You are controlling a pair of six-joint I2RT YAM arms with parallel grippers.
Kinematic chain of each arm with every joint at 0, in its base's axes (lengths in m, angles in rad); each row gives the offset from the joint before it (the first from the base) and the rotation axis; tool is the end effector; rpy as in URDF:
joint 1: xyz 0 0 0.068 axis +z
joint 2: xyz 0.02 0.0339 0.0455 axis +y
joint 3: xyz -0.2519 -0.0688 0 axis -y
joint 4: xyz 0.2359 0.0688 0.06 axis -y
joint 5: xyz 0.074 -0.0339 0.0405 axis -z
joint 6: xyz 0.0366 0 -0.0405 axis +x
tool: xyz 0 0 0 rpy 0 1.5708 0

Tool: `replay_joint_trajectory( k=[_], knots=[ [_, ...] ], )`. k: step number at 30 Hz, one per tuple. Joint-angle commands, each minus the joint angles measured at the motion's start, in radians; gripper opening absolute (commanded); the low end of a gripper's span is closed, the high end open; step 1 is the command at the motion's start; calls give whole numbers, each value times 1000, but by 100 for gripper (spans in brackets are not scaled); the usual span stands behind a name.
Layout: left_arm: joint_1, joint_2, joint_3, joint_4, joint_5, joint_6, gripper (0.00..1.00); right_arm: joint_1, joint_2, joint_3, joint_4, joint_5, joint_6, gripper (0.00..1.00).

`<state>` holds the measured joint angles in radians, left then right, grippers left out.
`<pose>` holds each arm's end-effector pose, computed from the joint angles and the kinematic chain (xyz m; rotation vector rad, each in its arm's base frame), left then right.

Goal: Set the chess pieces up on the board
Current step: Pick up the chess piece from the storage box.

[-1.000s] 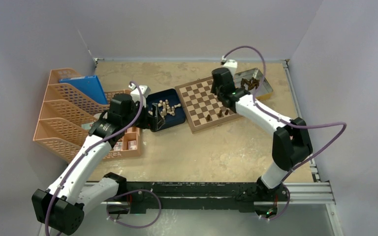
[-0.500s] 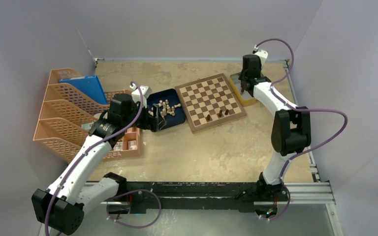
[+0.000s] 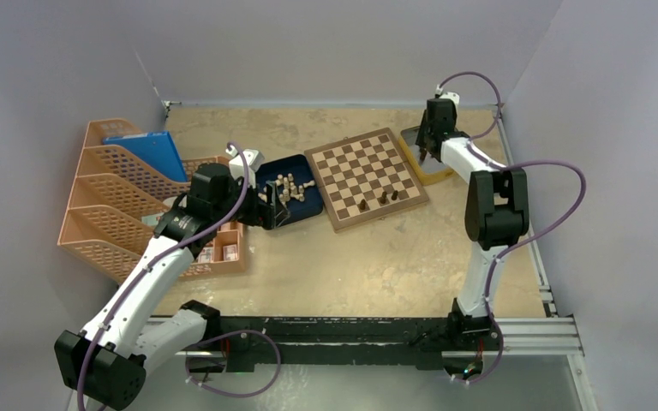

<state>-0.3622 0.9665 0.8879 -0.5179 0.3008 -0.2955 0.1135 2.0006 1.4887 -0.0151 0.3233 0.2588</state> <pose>0.1896 -0.0835 0.3009 0.2516 2.2080 -0.6967 0.4524 0.0399 0.2246 0.3423 2.0413 -0.1109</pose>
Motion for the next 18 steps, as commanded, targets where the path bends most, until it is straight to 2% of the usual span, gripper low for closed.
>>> replay_joint_trajectory(
  k=[1,18],
  knots=[
    [-6,-13,10,26,-7,1,86,-17,23,79,-12,-33,-44,43],
    [-6,-5,11,23,-17,1,86,-43,112,110,-49,-112,-71,40]
  ],
)
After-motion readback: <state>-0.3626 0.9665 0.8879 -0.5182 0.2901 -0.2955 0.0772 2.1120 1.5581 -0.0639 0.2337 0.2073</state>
